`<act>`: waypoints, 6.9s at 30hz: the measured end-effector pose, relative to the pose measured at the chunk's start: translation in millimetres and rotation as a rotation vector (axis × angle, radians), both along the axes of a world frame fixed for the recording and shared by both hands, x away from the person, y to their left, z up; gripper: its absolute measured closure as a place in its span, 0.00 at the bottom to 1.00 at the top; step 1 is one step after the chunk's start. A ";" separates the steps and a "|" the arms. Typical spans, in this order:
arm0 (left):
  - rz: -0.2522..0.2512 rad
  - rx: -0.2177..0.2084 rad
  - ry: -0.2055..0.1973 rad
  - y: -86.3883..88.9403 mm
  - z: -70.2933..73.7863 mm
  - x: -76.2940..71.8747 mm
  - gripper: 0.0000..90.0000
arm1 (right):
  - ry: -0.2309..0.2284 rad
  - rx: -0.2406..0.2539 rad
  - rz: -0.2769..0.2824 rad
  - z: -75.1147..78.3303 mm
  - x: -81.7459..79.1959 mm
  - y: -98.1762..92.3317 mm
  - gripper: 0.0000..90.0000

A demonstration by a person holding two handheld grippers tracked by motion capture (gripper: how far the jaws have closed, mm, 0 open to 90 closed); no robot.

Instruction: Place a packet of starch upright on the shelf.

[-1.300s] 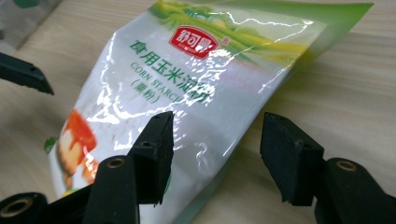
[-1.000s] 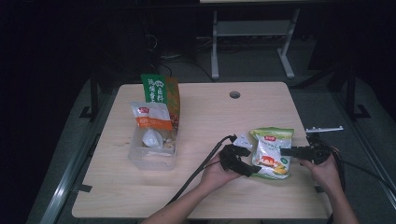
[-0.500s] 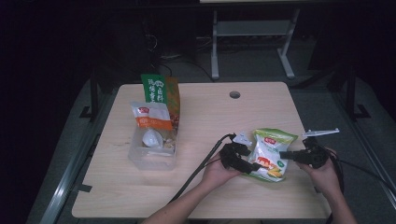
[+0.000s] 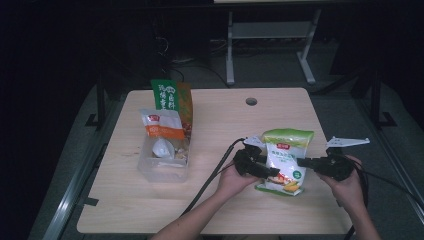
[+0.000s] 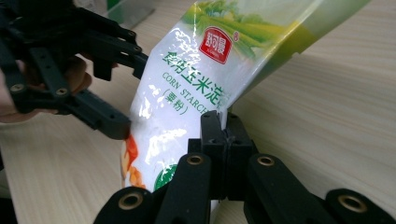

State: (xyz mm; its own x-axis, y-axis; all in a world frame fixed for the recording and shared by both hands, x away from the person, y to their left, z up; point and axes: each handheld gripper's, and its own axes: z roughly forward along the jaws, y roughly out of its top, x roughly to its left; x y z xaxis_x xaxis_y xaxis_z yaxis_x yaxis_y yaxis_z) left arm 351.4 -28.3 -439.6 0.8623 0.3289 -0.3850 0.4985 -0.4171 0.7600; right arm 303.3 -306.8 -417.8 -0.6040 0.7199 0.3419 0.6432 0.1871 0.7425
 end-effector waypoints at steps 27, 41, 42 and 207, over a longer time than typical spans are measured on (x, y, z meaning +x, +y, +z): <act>0.083 -0.003 -0.169 20.9 16.5 -12.8 0.93 | -0.056 0.017 0.087 1.7 -1.9 27.1 0.84; 0.059 0.017 -0.204 23.6 18.5 -18.5 0.93 | -0.049 -0.064 0.153 5.8 3.7 48.5 0.78; 0.056 0.021 -0.206 24.4 18.4 -18.1 0.93 | -0.053 -0.068 0.152 6.5 3.1 49.2 0.80; 0.018 0.093 -0.303 171.1 16.1 -117.4 0.40 | -0.189 -0.048 0.530 122.2 73.6 360.2 0.99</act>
